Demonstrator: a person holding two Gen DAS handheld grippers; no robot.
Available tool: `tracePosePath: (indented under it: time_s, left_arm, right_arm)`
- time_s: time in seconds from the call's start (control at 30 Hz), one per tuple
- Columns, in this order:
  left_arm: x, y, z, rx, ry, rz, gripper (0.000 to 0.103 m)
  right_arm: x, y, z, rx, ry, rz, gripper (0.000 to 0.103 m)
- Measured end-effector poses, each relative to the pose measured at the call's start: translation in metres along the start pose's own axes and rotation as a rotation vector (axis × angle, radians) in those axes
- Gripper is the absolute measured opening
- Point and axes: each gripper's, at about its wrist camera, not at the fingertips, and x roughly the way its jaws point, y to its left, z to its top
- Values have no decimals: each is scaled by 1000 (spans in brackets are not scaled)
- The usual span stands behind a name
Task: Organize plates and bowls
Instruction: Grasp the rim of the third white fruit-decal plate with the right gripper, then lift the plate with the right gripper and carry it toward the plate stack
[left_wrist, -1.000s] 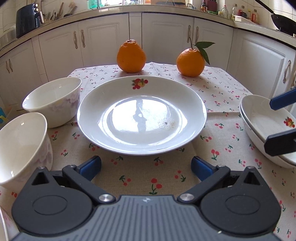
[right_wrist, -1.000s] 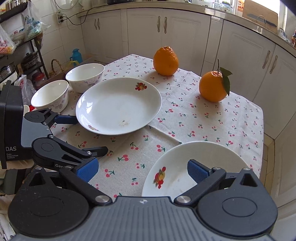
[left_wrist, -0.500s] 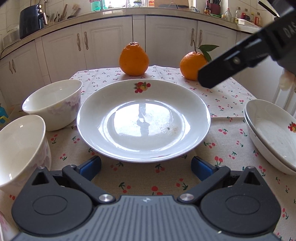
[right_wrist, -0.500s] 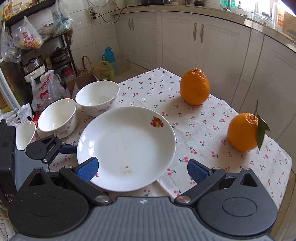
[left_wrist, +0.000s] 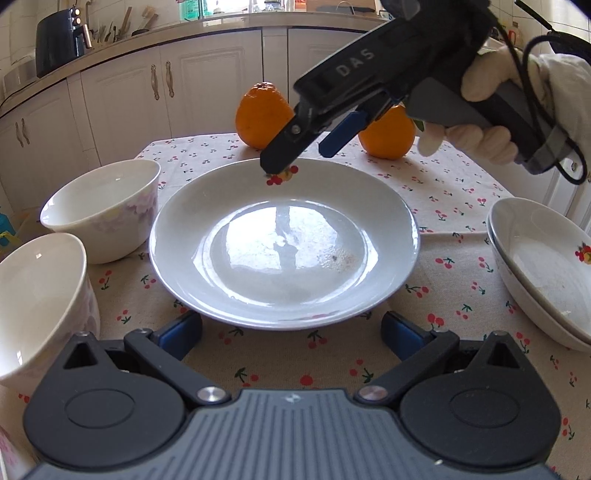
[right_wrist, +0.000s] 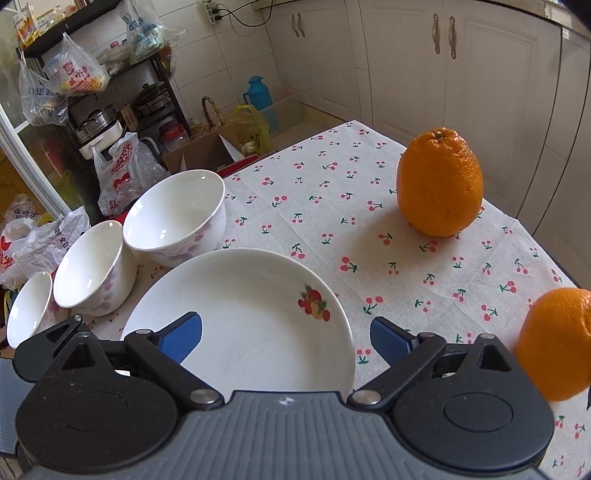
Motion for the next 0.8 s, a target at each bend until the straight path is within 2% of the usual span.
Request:
tracePosePath:
  time_s: [0.2, 0.4, 0.8]
  left_arm:
    - [-1, 0, 0, 8, -4, 4, 101]
    - [-1, 1, 1, 5, -7, 7, 100]
    - [-2, 4, 3, 7, -28, 7, 100]
  right_arm:
    - [22, -16, 8, 37, 34, 65, 88]
    - [29, -22, 9, 61, 41, 132, 85]
    - [33, -27, 8, 82, 55, 186, 81]
